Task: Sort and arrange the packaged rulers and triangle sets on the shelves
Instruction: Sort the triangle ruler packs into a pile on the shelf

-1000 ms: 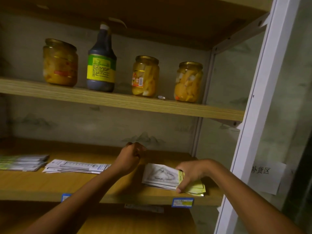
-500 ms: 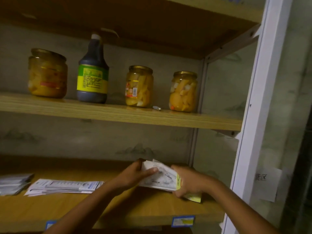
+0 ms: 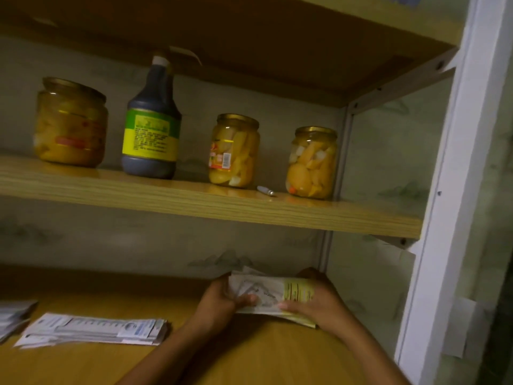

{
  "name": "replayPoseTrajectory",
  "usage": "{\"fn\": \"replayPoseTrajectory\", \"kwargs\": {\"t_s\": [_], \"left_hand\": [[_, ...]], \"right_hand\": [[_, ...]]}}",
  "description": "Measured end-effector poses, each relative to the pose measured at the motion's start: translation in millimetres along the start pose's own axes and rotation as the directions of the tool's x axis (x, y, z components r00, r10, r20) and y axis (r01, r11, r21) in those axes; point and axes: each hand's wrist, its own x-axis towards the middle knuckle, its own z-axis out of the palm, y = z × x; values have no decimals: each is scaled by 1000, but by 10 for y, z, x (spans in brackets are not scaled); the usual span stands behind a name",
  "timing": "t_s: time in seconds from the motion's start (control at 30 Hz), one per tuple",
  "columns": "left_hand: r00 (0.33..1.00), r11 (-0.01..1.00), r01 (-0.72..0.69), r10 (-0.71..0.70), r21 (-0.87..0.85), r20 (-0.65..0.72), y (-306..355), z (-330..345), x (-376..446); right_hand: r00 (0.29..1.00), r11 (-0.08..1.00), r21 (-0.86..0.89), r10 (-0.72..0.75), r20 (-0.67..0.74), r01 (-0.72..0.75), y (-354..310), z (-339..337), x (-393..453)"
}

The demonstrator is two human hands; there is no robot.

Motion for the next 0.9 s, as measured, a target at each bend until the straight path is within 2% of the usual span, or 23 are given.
{"fn": "replayPoseTrajectory", "kwargs": {"t_s": [0.07,0.1,0.2,0.37,0.57,0.73,0.8,0.9], "left_hand": [[1000,1000,-11,11,7,-13,-23,-22,12],[1000,1000,-11,11,6,-17,-35,-24,13],[1000,999,21,-21,33,13,-44,32,28],[995,995,40,-48,93,90,-101,55,9],[999,989,54,-54,137,-6,-174,19,-9],[999,989,-30,35,148,-31,-138,16,11],[996,986,-73,80,147,-46,-98,16,1],[998,993,-52,55,103,-24,-98,26,-44]], "right_hand": [[994,938,330,91,59,-106,90,98,-40],[988,887,438,115,100,-147,120,150,-69],[981,792,579,147,127,-194,180,232,-118],[980,841,503,189,69,-197,238,239,-113],[981,848,493,173,86,-193,250,233,-161],[983,826,547,179,-27,-136,208,220,-170],[986,845,517,169,-11,-139,205,223,-175],[984,864,472,175,43,-174,221,248,-176]]}}
